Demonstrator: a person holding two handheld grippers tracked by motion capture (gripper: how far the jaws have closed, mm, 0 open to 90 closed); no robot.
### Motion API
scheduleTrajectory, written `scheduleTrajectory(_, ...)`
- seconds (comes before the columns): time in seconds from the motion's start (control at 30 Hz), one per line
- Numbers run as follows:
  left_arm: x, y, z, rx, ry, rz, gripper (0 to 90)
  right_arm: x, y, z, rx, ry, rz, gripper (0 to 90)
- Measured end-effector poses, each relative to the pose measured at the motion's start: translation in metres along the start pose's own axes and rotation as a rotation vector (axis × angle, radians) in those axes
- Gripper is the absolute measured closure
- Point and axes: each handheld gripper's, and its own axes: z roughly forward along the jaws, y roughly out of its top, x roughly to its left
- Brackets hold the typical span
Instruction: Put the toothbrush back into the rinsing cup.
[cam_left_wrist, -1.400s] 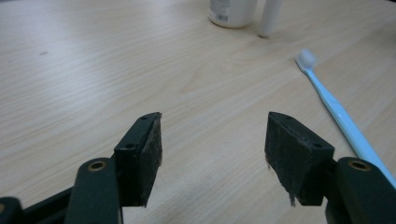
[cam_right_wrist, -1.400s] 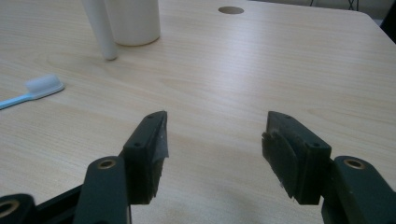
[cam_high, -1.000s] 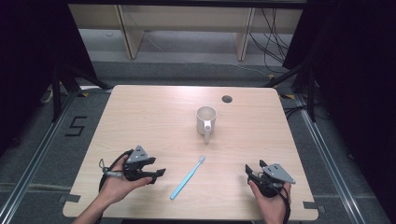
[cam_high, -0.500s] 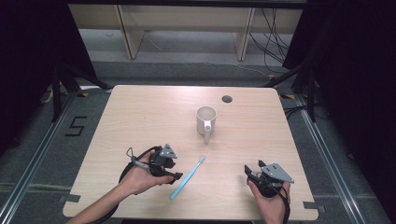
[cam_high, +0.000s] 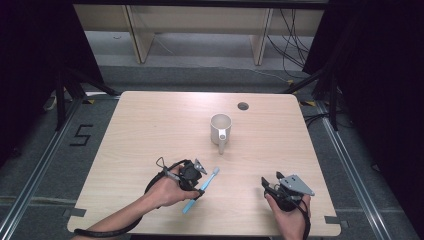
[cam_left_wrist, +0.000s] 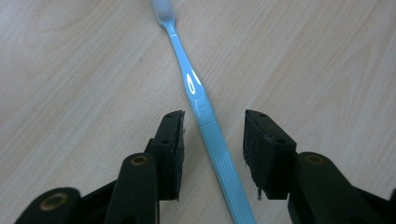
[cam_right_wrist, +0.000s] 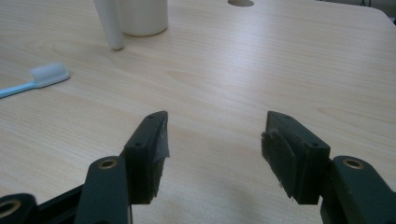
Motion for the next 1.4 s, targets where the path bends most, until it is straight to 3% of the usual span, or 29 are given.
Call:
scheduleTrajectory(0.03, 0.0, 0.0, 0.001, 0.01, 0.0, 0.006, 59.4, -0.004, 0.0, 0.001, -0.017, -0.007, -0.048, 41.2)
scheduleTrajectory(0.2, 0.0, 0.002, 0.006, 0.054, -0.005, 0.009, 62.8, -0.004, 0.001, 0.001, -0.008, -0.008, -0.065, 41.2)
scheduleTrajectory(0.23, 0.0, 0.002, 0.007, 0.059, -0.006, 0.015, 62.8, -0.004, 0.001, 0.001, -0.008, -0.008, -0.065, 41.2)
scheduleTrajectory(0.27, -0.001, 0.003, 0.009, 0.066, -0.009, -0.006, 63.8, -0.004, 0.0, 0.002, -0.017, -0.012, -0.067, 41.2)
scheduleTrajectory(0.5, -0.003, 0.004, 0.013, 0.083, -0.013, 0.001, 66.6, -0.004, 0.001, 0.001, -0.01, -0.01, -0.067, 41.1)
scheduleTrajectory(0.6, -0.002, 0.005, 0.013, 0.093, -0.001, 0.019, 69.0, -0.003, 0.0, 0.001, -0.011, -0.008, -0.046, 41.1)
scheduleTrajectory(0.67, -0.002, 0.005, 0.013, 0.096, -0.002, 0.023, 70.4, -0.004, 0.001, 0.001, -0.016, -0.012, -0.066, 41.1)
scheduleTrajectory(0.9, -0.002, 0.005, 0.014, 0.11, 0.01, 0.037, 74.4, -0.004, 0.001, 0.001, -0.006, -0.009, -0.061, 41.1)
scheduleTrajectory(1.4, -0.001, 0.003, 0.016, 0.123, 0.071, 0.094, 76.7, -0.003, 0.001, 0.002, -0.011, -0.011, -0.062, 41.2)
